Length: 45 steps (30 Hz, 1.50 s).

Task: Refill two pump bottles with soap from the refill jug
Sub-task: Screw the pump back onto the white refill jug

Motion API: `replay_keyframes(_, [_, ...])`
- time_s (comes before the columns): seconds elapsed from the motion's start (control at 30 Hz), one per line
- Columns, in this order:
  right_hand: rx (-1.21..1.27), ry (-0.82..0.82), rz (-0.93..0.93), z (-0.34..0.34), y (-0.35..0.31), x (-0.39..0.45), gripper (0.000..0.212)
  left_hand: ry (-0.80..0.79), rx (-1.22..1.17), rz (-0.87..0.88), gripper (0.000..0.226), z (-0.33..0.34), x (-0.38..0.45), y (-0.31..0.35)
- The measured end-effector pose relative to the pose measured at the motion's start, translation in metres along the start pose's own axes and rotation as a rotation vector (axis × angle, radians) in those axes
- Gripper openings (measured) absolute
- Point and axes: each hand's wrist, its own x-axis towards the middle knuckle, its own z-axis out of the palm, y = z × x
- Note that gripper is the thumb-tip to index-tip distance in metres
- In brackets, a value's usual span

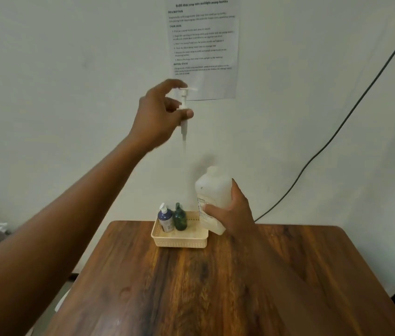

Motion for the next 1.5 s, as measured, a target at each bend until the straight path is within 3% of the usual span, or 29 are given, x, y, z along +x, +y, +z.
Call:
replay_keyframes(0.2, [0.004,-0.02,-0.037,0.003,-0.012,-0.005,0.081,0.04,-0.186,0.14,0.048,-0.013,0.011,0.051])
replay_keyframes(0.5, [0.048,-0.032,-0.058,0.002,-0.03,-0.013,0.08,0.111,-0.183,0.166,0.048,-0.01,0.003,0.069])
replay_keyframes(1.03, [-0.034,-0.003,-0.031,-0.002,-0.058,-0.005,0.085,0.028,-0.153,0.083,0.049,0.013,-0.038,0.048])
replay_keyframes(1.27, [-0.04,0.026,-0.04,-0.004,-0.066,-0.002,0.074,0.008,-0.153,0.069,0.048,0.022,-0.059,0.034])
replay_keyframes(1.5, [-0.052,0.052,-0.061,-0.005,-0.072,0.002,0.083,0.024,-0.156,0.045,0.05,0.028,-0.07,0.026])
